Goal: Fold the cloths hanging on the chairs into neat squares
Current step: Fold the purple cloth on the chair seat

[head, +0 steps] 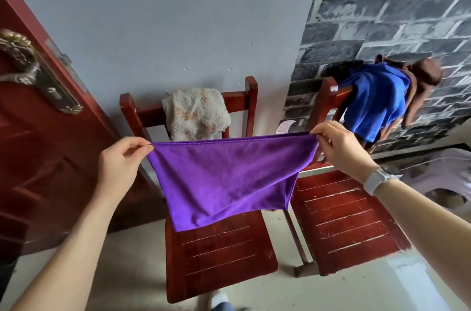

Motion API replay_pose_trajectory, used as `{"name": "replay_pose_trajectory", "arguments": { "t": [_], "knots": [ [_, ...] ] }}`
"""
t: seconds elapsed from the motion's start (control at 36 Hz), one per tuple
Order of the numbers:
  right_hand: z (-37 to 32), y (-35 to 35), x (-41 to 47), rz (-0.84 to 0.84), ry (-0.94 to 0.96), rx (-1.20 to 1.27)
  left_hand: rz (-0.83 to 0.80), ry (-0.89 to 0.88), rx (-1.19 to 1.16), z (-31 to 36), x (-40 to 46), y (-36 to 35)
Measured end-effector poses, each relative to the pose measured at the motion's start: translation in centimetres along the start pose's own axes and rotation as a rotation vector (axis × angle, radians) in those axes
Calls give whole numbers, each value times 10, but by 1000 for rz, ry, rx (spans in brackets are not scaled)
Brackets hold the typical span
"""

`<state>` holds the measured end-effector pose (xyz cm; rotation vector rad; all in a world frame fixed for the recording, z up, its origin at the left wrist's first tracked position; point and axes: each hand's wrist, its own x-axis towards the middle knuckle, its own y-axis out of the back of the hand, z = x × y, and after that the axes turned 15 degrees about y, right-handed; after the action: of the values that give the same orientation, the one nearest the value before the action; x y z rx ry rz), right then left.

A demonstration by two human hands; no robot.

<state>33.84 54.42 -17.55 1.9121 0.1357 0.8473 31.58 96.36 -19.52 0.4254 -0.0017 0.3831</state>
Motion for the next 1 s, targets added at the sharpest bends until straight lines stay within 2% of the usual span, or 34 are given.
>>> {"name": "replay_pose_trajectory", "arguments": {
  "t": [0.17,0.28,0.31,0.39,0.42,0.5,0.61,0.72,0.81,1.0],
  "knots": [
    [-4,4,3,-90,128,-61,5,-45,86,2,-8,11],
    [-9,9,14,89,-24,121,85,-85,108,8,-11,17],
    [-9,11,18,64,-33,134,96,-99,126,10,-10,19],
    [-6,5,20,-245,25,64,29,-133,291,5,-10,21],
    [-6,3,21,-247,37,37,28,-146,340,3,-10,19],
    [-5,-2,22,-96,11,36,121,-133,330,-1,-8,14],
    [-4,-8,21,-27,-34,28,134,-118,327,3,-7,9],
    [-3,-8,25,-95,7,38,160,-126,406,8,-7,8],
    [-4,-5,30,-9,-39,50,196,-104,372,8,-6,7],
    [-4,-6,31,-46,-92,105,174,-75,357,8,-8,6]
  ]
}}
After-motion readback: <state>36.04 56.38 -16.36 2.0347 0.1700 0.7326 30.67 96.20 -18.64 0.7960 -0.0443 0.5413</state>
